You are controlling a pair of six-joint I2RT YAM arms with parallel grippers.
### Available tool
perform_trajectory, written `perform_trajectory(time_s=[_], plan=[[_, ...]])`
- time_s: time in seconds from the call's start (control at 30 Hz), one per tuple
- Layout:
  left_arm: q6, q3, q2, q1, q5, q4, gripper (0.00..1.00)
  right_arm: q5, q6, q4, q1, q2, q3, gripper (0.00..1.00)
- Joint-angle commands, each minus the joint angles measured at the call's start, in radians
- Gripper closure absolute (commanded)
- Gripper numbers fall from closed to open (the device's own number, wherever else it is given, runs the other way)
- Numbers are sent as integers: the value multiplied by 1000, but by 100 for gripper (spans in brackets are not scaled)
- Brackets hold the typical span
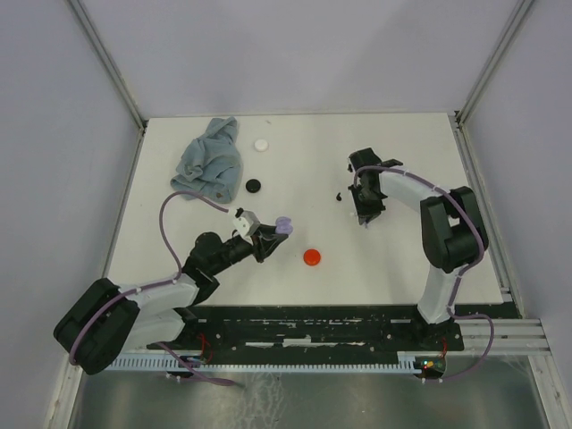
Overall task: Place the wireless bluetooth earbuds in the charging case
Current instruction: Pick up the earbud from the center of the board.
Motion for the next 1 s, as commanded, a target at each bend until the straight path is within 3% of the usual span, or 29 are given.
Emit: perform_trajectory(time_s=[0.0, 0.37, 0.6, 0.97], plan=[[8, -19, -38, 6, 21, 111, 97, -10, 18, 46, 32, -170, -25, 83], [-4, -35, -100, 5, 79, 214, 97, -37, 77, 198, 185, -484, -94, 86], [1, -34, -127, 6, 107, 286, 97, -116, 120, 396, 265, -703, -188, 87], [2, 2, -167, 4, 146, 308, 97, -227, 189, 676, 383, -891, -318, 86]])
